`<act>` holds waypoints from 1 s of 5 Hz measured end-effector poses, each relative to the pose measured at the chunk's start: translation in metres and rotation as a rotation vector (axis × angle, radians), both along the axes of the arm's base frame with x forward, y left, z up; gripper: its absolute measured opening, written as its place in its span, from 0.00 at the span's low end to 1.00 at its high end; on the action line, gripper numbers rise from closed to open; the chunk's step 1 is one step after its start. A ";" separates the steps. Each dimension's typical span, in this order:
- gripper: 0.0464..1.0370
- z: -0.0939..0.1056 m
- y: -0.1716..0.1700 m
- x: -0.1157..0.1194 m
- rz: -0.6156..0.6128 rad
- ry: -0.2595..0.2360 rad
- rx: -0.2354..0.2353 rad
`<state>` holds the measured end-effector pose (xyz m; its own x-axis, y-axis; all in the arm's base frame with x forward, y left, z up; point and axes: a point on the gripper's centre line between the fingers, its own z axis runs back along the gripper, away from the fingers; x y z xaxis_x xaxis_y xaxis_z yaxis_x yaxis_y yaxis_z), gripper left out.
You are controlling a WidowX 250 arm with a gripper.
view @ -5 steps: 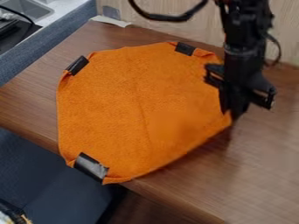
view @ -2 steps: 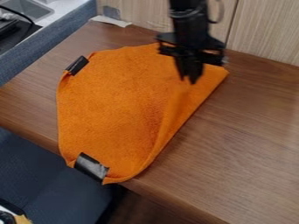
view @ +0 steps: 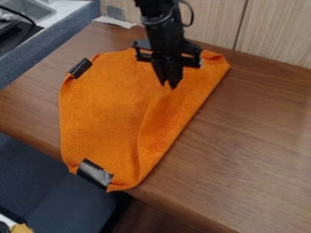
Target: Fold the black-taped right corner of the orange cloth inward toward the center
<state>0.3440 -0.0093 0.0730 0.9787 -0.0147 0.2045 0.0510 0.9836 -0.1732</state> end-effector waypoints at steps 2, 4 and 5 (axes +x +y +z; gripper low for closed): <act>0.07 -0.023 0.012 -0.003 0.025 0.037 0.142; 0.55 -0.027 0.023 -0.020 0.080 0.155 0.257; 0.84 -0.007 0.025 -0.021 0.096 0.112 0.287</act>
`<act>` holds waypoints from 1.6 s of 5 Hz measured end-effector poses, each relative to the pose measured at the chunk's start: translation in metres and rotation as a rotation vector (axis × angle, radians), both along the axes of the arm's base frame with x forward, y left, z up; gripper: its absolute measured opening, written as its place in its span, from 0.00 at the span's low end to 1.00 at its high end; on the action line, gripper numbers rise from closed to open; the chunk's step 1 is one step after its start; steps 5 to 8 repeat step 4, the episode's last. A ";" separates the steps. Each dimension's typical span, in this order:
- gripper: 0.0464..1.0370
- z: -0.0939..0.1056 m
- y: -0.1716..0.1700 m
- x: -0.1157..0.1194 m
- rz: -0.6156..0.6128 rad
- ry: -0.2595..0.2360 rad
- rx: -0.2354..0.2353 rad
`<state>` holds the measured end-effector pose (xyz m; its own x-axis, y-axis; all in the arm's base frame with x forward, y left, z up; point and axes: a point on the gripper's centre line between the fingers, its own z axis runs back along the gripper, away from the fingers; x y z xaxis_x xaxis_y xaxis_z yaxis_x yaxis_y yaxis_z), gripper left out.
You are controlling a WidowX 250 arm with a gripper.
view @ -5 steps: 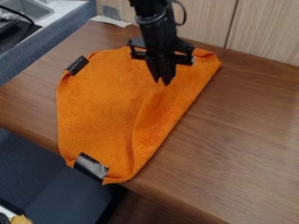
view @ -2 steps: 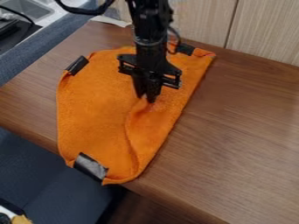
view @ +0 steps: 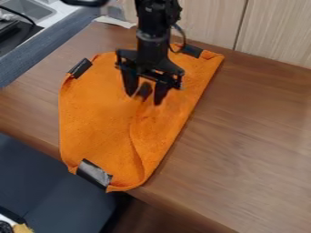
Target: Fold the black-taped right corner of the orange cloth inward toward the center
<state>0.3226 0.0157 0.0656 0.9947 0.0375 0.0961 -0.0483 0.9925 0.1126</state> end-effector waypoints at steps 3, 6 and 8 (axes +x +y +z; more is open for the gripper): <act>0.96 0.037 -0.002 -0.005 0.013 -0.004 -0.014; 0.96 0.042 -0.003 -0.004 -0.004 -0.020 -0.028; 0.96 0.042 -0.003 -0.004 -0.004 -0.020 -0.028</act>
